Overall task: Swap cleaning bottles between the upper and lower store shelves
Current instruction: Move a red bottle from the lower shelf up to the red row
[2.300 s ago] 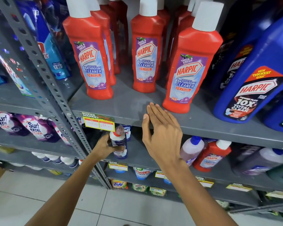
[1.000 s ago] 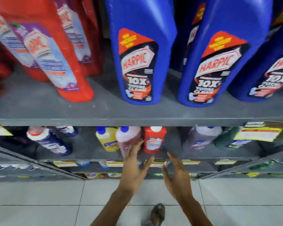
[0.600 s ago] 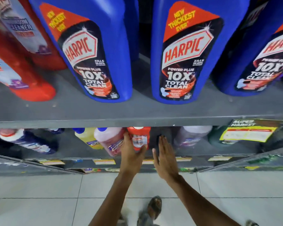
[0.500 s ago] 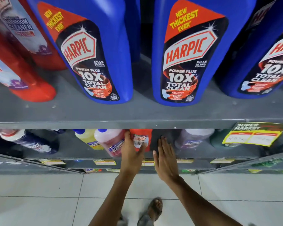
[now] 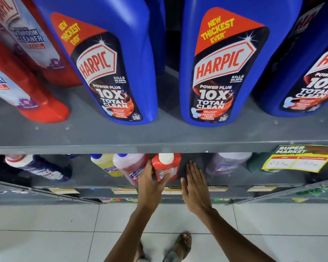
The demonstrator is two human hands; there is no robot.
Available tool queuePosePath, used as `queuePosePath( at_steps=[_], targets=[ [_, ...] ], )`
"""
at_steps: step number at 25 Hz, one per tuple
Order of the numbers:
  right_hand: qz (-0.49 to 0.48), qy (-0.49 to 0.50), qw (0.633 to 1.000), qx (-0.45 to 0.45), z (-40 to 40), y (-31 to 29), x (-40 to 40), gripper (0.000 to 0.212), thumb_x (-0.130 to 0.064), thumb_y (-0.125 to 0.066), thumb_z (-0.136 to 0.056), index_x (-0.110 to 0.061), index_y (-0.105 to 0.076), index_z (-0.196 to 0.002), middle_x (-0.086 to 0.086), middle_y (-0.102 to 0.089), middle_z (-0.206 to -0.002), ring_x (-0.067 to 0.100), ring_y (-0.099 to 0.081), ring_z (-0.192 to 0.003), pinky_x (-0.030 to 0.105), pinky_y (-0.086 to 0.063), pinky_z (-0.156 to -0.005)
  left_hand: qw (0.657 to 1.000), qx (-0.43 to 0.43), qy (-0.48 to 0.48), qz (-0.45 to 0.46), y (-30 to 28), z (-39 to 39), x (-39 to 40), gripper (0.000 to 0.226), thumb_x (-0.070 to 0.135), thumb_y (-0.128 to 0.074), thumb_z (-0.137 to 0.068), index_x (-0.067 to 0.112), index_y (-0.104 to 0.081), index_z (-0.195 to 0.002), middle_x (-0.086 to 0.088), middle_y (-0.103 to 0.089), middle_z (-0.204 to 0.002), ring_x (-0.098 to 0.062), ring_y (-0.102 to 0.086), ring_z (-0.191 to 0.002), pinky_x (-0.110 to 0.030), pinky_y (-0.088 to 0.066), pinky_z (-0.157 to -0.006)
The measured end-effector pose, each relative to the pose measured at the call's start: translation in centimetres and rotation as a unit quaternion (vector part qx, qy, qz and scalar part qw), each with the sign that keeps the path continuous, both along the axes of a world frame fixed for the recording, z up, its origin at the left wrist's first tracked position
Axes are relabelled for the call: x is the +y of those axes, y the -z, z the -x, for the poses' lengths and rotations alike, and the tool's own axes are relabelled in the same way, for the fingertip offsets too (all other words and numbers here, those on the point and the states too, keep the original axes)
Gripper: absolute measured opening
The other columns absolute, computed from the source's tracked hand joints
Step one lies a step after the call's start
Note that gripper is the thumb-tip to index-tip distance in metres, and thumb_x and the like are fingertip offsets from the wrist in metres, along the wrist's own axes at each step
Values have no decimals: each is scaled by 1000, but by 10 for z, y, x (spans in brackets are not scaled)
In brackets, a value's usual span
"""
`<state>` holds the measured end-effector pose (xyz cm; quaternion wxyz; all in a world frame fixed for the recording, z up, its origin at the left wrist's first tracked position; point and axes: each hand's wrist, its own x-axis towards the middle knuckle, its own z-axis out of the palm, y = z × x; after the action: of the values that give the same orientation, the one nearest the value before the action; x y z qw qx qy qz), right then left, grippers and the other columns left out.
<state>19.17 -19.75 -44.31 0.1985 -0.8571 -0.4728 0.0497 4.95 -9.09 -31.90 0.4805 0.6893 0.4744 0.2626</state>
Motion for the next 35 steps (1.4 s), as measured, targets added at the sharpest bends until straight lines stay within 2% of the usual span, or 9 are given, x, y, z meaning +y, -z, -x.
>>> queuePosePath(
  at_steps=[5, 9, 11, 13, 16, 18, 20, 24, 35],
  targets=[
    [-90, 1, 992, 88, 30, -40, -14, 59, -43, -25, -116, -16, -37, -168, -6, -29, -177, 14, -28, -165, 43, -25, -136, 999, -31, 25, 27, -20, 56, -15, 64, 21, -93, -78, 21, -62, -133, -1, -76, -125, -22, -70, -115, -14, -59, -90],
    [-175, -33, 981, 82, 83, -114, -8, 55, -31, -36, -114, -20, -38, -167, -17, -27, -177, 5, -27, -164, 30, -21, -135, 998, -54, 29, 13, -80, 132, -10, 63, 75, -84, -58, 41, -70, -109, 25, -80, -104, 0, -74, -96, -14, -58, -78],
    [-225, -56, 968, 91, 121, -156, 3, 53, -26, -44, -110, -19, -46, -163, -21, -34, -173, 0, -33, -160, 23, -23, -132, 998, -56, 32, 3, -118, 177, 4, 66, 81, -83, -51, 51, -69, -108, 29, -79, -103, 5, -74, -94, -8, -55, -78],
    [-278, -85, 952, 98, 162, -197, 18, 51, -25, -51, -106, -17, -56, -156, -19, -47, -167, 4, -45, -155, 25, -32, -129, 997, -75, 22, -3, -161, 225, 24, 68, 75, -90, -46, 57, -69, -109, 23, -81, -107, 3, -76, -95, -14, -59, -85],
    [-339, -135, 926, 98, 214, -254, 48, 48, -23, -54, -105, -14, -60, -151, -9, -58, -161, 14, -53, -152, 32, -38, -127, 992, -118, 31, -32, -220, 285, 57, 61, 48, -102, -48, 35, -79, -103, 10, -86, -97, -2, -80, -86, -16, -62, -79],
    [-356, -164, 916, 83, 244, -286, 75, 47, -27, -50, -109, -13, -58, -153, -6, -56, -162, 16, -50, -154, 34, -35, -129, 987, -139, 29, -81, -263, 315, 83, 38, 12, -93, -56, 23, -77, -89, 18, -83, -79, 8, -75, -68, -5, -57, -67],
    [-348, -183, 918, 46, 263, -305, 106, 49, -33, -46, -113, -11, -55, -156, -4, -53, -165, 15, -44, -158, 38, -32, -132, 978, -167, 41, -121, -296, 335, 113, 45, -5, -78, -61, 21, -71, -97, 20, -81, -77, 11, -73, -68, -4, -56, -67],
    [-331, -148, 930, -60, 283, -318, 165, 49, -32, -51, -113, -10, -54, -157, 0, -53, -165, 15, -40, -160, 42, -32, -132, 959, -222, 51, -171, -336, 338, 176, 48, 5, -79, -72, 21, -63, -114, 23, -81, -95, 10, -74, -88, -8, -57, -81],
    [-299, -14, 935, -191, 289, -311, 208, 41, -34, -56, -109, -8, -75, -135, 7, -74, -141, 23, -70, -132, 39, -49, -119, 960, -185, 131, -166, -327, 286, 256, 60, 9, -83, -87, 12, -58, -141, -3, -74, -133, -14, -73, -118, -25, -61, -95]
  ],
)
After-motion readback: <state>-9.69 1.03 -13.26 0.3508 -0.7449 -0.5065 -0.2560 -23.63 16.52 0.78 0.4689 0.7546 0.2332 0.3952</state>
